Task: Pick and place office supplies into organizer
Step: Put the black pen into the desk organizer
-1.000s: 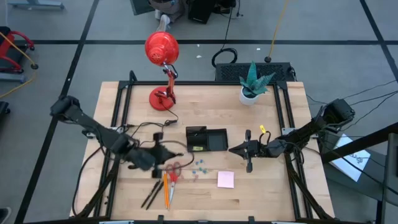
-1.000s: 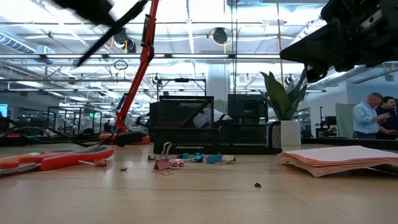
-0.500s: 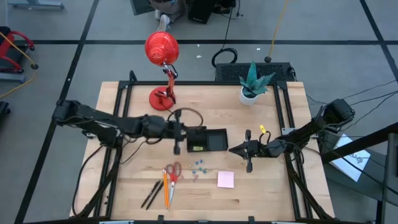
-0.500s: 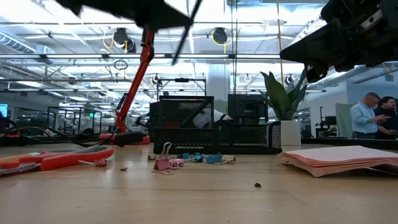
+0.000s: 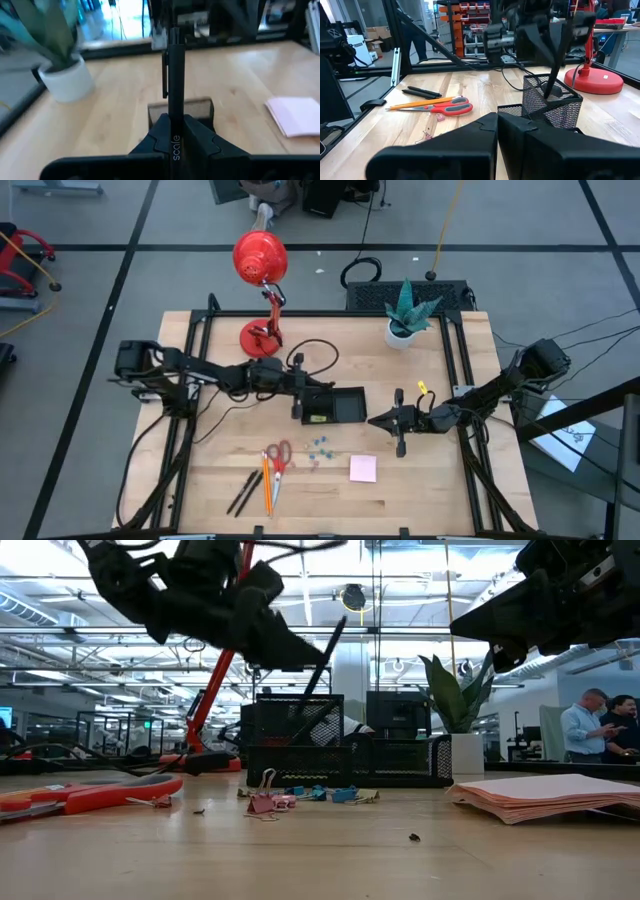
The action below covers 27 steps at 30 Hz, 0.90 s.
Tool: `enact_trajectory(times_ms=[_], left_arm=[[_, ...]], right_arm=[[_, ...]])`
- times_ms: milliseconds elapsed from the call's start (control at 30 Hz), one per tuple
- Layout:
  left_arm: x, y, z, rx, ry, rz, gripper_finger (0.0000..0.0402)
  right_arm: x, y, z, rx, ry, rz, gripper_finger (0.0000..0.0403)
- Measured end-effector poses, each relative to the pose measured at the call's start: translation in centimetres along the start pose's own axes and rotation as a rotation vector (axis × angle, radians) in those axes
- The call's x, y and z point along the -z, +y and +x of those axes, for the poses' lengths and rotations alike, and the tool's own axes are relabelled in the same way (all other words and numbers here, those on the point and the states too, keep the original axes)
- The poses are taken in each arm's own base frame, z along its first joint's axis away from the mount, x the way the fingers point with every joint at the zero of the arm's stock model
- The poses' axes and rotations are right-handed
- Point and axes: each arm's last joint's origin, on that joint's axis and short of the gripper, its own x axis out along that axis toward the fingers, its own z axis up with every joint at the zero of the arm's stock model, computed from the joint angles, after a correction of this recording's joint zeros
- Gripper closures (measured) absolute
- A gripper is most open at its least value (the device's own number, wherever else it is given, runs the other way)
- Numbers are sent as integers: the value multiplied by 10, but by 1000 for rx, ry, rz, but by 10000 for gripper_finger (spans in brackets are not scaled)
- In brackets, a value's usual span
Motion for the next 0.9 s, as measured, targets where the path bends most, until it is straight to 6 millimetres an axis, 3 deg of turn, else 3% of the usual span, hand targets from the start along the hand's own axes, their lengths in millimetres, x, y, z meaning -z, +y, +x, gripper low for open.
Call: enact_trajectory(times_ms=[233,533,900], left_arm=[[15,0,8,-11,61,-63,375],[19,1,8,-64,110,-191,375],[26,-1,6,-85,194,-197,375]], right_arm=[[0,0,0,0,0,-3,399],[0,0,0,0,0,-3,399],[0,0,0,1,1,-4,399]])
